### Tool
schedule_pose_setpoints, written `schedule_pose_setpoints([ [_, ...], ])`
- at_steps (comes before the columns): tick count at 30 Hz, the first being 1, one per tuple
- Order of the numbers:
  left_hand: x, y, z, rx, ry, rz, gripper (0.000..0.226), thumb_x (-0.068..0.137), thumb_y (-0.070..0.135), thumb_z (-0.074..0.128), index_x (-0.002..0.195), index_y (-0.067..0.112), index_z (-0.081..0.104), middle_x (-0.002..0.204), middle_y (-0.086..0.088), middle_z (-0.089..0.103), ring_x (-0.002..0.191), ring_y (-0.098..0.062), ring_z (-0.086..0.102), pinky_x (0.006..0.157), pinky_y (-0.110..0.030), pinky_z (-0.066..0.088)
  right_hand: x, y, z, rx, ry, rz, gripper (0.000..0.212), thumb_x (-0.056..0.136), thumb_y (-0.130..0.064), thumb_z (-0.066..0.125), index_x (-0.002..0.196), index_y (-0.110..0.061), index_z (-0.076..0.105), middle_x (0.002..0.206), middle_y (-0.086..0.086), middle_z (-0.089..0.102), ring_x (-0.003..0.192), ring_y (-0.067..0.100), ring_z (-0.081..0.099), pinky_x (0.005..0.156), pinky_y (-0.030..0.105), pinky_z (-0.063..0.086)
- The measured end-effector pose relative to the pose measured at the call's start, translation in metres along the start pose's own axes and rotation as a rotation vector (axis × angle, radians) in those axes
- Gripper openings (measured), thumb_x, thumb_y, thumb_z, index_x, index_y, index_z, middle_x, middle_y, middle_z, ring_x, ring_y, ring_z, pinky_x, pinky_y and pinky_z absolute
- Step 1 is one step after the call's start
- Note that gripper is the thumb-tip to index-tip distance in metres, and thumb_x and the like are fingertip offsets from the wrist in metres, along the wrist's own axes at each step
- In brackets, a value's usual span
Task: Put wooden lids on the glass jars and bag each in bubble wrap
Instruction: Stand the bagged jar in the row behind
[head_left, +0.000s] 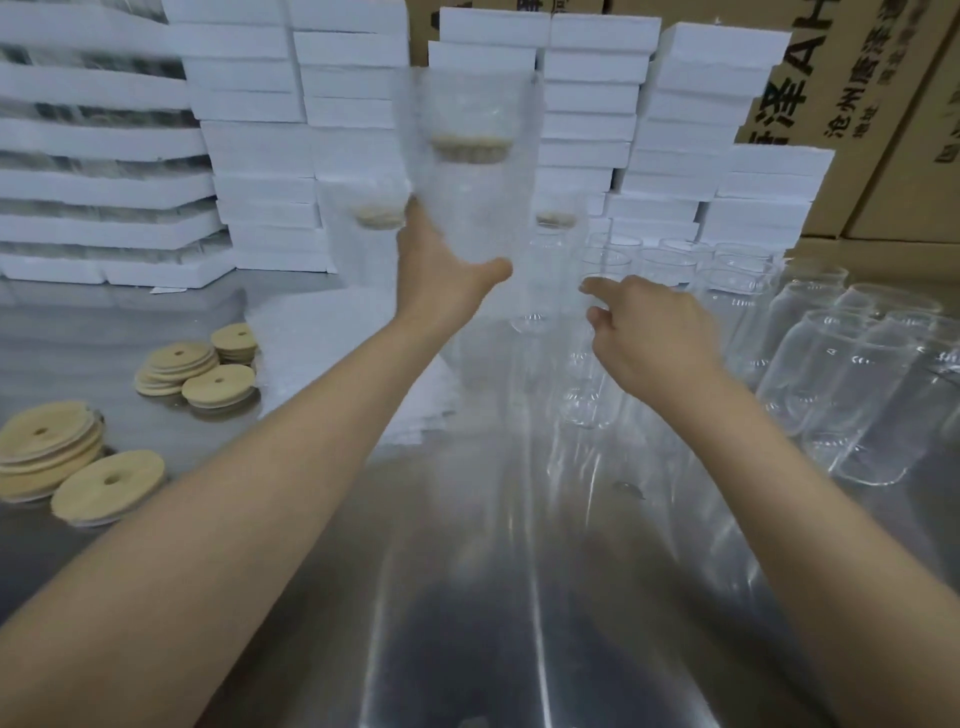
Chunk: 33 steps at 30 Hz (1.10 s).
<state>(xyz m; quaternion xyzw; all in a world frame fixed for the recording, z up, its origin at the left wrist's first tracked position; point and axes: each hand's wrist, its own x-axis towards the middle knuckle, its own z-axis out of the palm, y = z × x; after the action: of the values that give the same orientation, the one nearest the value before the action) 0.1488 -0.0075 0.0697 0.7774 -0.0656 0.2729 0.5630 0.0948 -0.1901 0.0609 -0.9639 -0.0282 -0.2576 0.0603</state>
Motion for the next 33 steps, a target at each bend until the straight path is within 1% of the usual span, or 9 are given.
schedule_pose_setpoints([
  [2,0.020,-0.003,0.029,0.051,-0.001,-0.096,0.100,0.064,0.031,0.077,0.144,0.016,0.021,0.133,-0.011,0.040,0.119,-0.028,0.048,0.095,-0.037,0.047,0.002,0.002,0.000,0.001,-0.007,-0.010,0.040,0.101,-0.024,0.040,0.138,-0.031,0.050,0.124,0.009,0.059,0.111,0.039,0.055,0.074,0.036,0.029],
  [5,0.036,-0.023,0.067,0.143,-0.003,-0.270,0.105,0.074,0.033,0.076,0.149,0.015,0.005,0.140,-0.016,0.029,0.127,-0.033,0.040,0.095,-0.041,0.044,0.004,0.004,0.001,-0.001,-0.003,-0.017,0.039,0.101,-0.024,0.039,0.137,-0.031,0.050,0.125,0.008,0.059,0.111,0.039,0.055,0.074,0.036,0.030],
  [9,0.047,-0.061,0.095,0.212,0.012,-0.377,0.100,0.075,0.032,0.076,0.147,0.013,0.009,0.140,-0.016,0.028,0.127,-0.033,0.037,0.091,-0.041,0.042,0.006,0.008,0.003,0.022,-0.009,-0.064,0.039,0.101,-0.024,0.037,0.138,-0.031,0.049,0.124,0.007,0.059,0.110,0.039,0.056,0.078,0.038,0.038],
  [13,0.058,-0.087,0.109,0.248,0.083,-0.314,0.093,0.072,0.025,0.080,0.141,0.010,0.018,0.136,-0.017,0.030,0.124,-0.034,0.036,0.094,-0.041,0.040,0.009,0.016,0.005,0.075,-0.011,-0.103,0.039,0.102,-0.026,0.037,0.139,-0.032,0.048,0.118,0.005,0.060,0.109,0.037,0.056,0.086,0.041,0.044],
  [18,0.075,-0.105,0.116,0.219,0.097,-0.234,0.086,0.071,0.017,0.078,0.136,0.006,0.024,0.134,-0.016,0.032,0.122,-0.035,0.037,0.090,-0.039,0.039,0.015,0.022,0.010,0.110,0.009,-0.111,0.038,0.102,-0.028,0.038,0.137,-0.037,0.048,0.111,0.001,0.060,0.106,0.034,0.057,0.082,0.039,0.042],
  [21,0.081,-0.114,0.118,0.203,0.077,-0.218,0.092,0.074,0.017,0.077,0.143,0.003,0.017,0.139,-0.017,0.029,0.127,-0.035,0.033,0.099,-0.038,0.034,0.014,0.025,0.014,0.142,0.035,-0.114,0.038,0.101,-0.030,0.039,0.137,-0.039,0.048,0.111,-0.003,0.058,0.106,0.032,0.057,0.080,0.037,0.039],
  [24,0.083,-0.114,0.118,0.238,0.055,-0.244,0.099,0.078,0.020,0.075,0.148,0.000,0.007,0.147,-0.017,0.022,0.138,-0.033,0.020,0.108,-0.036,0.027,0.013,0.024,0.017,0.169,0.063,-0.128,0.040,0.101,-0.030,0.040,0.139,-0.040,0.047,0.111,-0.004,0.057,0.103,0.032,0.058,0.083,0.039,0.043],
  [29,0.062,-0.082,0.110,0.152,0.017,-0.301,0.116,0.081,0.024,0.075,0.147,0.000,-0.017,0.157,-0.016,-0.012,0.146,-0.029,-0.012,0.115,-0.033,0.009,0.011,0.023,0.018,0.181,0.062,-0.125,0.042,0.099,-0.033,0.038,0.140,-0.040,0.045,0.103,-0.006,0.052,0.098,0.031,0.060,0.085,0.040,0.047],
  [33,0.019,-0.053,0.083,0.070,0.034,-0.066,0.094,0.090,0.029,0.062,0.150,0.003,-0.005,0.157,-0.008,-0.006,0.145,-0.021,-0.004,0.113,-0.027,0.010,0.010,0.016,0.015,0.237,0.041,-0.134,0.043,0.099,-0.033,0.037,0.140,-0.040,0.047,0.095,-0.011,0.043,0.095,0.026,0.059,0.082,0.036,0.044],
])
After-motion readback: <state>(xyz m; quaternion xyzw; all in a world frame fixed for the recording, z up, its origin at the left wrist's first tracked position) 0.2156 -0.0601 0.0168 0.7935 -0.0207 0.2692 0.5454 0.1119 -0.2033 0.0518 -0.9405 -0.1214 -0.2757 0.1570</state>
